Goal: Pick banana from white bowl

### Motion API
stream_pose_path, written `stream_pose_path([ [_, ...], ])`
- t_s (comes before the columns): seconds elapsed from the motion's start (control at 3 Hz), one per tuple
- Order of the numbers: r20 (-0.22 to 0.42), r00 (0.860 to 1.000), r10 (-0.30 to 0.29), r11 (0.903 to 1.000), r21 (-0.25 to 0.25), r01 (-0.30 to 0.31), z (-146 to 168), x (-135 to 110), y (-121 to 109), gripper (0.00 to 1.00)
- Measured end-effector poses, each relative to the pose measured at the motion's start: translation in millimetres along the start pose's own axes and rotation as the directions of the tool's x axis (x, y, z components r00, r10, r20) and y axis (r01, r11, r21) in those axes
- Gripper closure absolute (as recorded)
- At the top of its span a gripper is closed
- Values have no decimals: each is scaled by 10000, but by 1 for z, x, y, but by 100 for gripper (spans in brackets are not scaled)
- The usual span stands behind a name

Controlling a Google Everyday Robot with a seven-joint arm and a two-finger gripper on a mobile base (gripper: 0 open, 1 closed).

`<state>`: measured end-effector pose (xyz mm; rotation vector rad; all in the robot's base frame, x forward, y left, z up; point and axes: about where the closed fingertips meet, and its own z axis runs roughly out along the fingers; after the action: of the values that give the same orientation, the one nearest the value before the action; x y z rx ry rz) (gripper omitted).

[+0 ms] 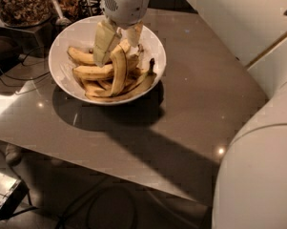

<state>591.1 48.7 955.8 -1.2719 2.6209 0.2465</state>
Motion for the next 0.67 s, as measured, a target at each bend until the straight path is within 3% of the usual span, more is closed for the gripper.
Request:
stream_pose_path([
  [0.33,-252,9989,384,9989,-255,-391,17,1,-8,27],
  [0.67,-478,9977,475,9980,-406,-495,32,2,-10,46],
])
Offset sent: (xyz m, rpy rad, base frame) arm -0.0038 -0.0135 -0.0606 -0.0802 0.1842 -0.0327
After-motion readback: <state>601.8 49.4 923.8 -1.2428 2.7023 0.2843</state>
